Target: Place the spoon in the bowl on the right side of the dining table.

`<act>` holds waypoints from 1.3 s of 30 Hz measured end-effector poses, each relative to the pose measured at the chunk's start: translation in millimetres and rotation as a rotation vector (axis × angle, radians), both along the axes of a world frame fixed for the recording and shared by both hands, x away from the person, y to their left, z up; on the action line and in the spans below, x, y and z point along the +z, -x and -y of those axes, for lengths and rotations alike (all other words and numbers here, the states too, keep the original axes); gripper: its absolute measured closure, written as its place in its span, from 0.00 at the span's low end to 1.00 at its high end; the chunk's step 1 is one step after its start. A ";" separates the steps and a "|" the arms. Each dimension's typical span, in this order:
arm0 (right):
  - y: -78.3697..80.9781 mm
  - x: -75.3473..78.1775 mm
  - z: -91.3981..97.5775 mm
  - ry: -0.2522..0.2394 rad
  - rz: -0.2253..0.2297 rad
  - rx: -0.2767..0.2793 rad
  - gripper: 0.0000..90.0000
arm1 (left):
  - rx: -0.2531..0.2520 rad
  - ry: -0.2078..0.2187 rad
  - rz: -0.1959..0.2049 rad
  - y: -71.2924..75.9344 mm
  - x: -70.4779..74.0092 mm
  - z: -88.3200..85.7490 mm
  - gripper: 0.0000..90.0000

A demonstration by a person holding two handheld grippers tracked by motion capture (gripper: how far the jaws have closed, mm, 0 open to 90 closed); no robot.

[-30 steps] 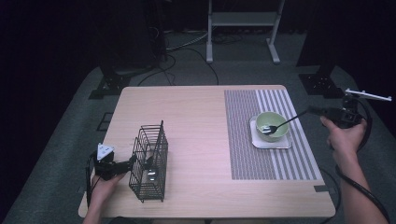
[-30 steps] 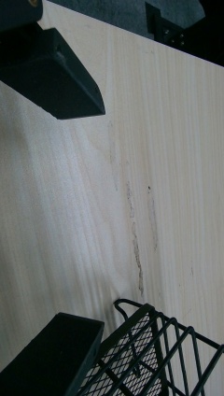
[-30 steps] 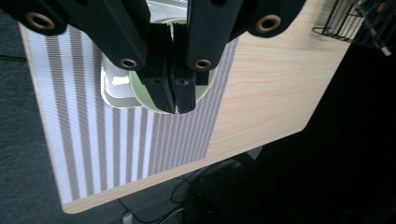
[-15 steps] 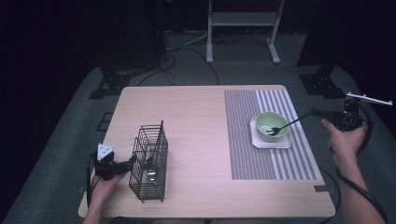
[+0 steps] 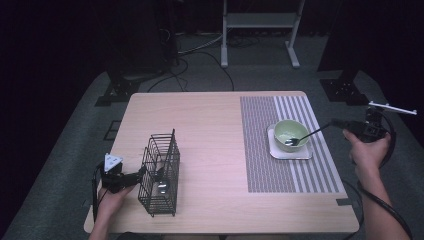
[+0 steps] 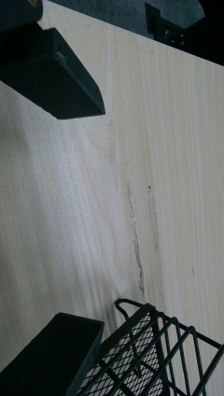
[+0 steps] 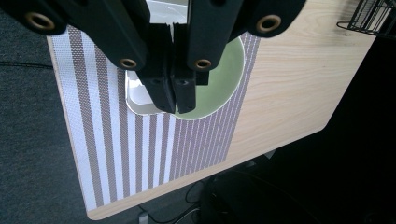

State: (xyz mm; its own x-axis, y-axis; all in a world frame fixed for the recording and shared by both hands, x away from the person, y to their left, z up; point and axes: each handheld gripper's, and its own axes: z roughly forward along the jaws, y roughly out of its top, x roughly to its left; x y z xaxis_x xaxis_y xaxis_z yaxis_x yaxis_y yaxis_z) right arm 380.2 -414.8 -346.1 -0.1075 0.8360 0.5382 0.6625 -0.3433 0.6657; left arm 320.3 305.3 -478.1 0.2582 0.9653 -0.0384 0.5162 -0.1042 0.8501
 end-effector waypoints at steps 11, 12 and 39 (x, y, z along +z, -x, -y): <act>-3.6 -8.5 -1.0 -0.011 -0.018 0.006 0.98 | 0.000 -0.007 -0.001 0.3 0.2 0.1 0.00; -4.3 -9.3 -1.5 -0.011 -0.019 0.010 0.98 | -0.002 -0.010 -0.002 0.3 0.2 0.1 0.00; -11.9 -33.5 -0.1 -0.053 -0.048 -0.001 0.92 | -0.005 -0.005 0.002 0.8 0.4 0.4 0.00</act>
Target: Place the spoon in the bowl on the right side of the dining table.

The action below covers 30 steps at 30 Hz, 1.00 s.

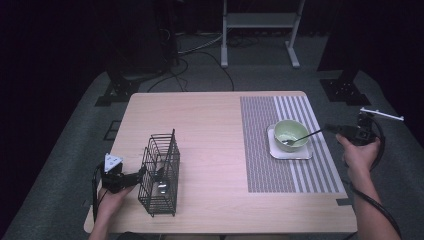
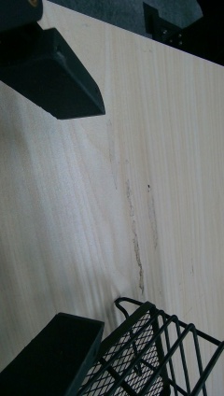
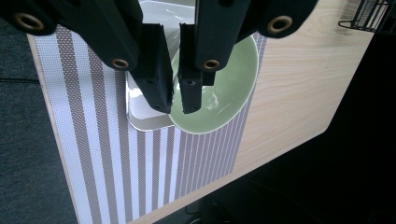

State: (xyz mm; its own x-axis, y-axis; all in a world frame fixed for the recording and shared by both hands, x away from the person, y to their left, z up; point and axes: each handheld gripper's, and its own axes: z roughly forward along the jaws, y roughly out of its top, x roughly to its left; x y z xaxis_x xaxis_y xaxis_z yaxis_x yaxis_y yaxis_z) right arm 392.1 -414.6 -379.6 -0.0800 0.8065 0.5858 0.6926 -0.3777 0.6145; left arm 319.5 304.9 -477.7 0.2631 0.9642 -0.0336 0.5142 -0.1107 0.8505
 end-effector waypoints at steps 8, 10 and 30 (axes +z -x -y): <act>-0.9 -7.8 -0.8 -0.005 -0.021 0.001 0.86 | -0.003 -0.001 0.005 0.4 0.0 0.0 0.00; -1.3 -13.0 -0.4 0.005 -0.037 0.004 0.80 | -0.002 -0.002 0.004 0.5 0.0 0.0 0.00; 4.7 -35.8 -14.0 0.036 -0.091 0.107 0.60 | -0.004 -0.003 0.006 0.6 -0.1 0.1 0.00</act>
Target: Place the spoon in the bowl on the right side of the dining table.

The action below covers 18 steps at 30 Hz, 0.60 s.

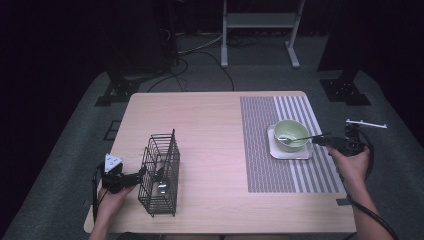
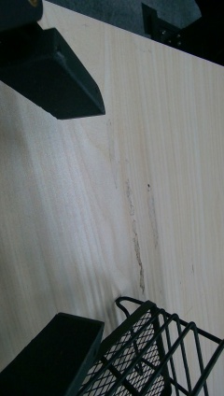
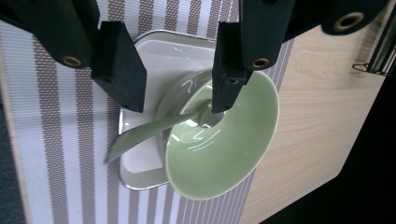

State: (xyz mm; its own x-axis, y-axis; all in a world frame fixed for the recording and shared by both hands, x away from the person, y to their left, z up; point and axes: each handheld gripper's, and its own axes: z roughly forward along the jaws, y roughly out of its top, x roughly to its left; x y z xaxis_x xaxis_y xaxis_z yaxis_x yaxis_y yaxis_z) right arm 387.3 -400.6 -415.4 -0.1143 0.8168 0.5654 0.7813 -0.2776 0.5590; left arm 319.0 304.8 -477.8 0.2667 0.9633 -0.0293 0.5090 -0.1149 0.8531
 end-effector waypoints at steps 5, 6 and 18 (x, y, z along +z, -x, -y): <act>1.1 -2.8 -8.7 0.011 -0.008 0.024 0.56 | 0.000 -0.001 -0.001 0.2 0.1 -0.1 0.00; 1.2 -3.4 -10.6 0.019 -0.011 0.034 0.55 | -0.001 -0.002 -0.001 0.1 0.0 0.1 0.00; 4.6 -5.1 -26.6 0.040 -0.007 0.077 0.51 | 0.000 -0.001 -0.001 0.2 0.1 0.1 0.00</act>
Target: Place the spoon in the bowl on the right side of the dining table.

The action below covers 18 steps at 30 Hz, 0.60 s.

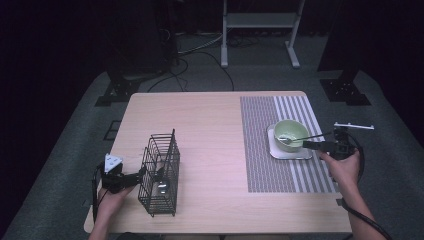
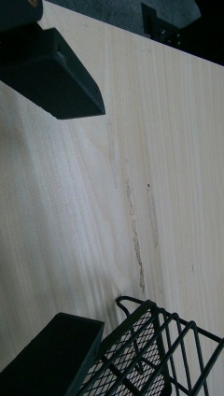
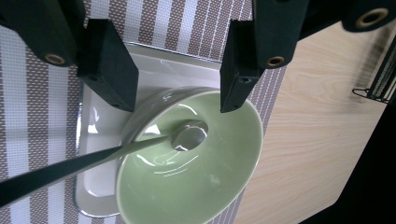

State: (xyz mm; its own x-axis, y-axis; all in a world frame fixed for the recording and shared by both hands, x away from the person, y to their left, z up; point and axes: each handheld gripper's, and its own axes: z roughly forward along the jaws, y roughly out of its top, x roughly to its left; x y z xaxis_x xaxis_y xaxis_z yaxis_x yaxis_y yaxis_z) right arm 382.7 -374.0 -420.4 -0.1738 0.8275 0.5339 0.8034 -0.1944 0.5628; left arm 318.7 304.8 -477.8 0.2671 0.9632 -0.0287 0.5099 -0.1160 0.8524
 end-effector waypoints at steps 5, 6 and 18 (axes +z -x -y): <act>3.2 -2.5 -3.8 0.006 -0.002 0.015 0.51 | 0.000 -0.001 0.000 0.0 0.0 0.1 0.00; 4.3 -3.1 -4.7 0.008 -0.001 0.018 0.51 | 0.000 -0.001 0.000 0.0 0.0 0.2 0.00; 13.6 -6.4 -11.2 0.022 0.007 0.041 0.49 | 0.000 -0.002 0.000 -0.1 0.0 0.2 0.00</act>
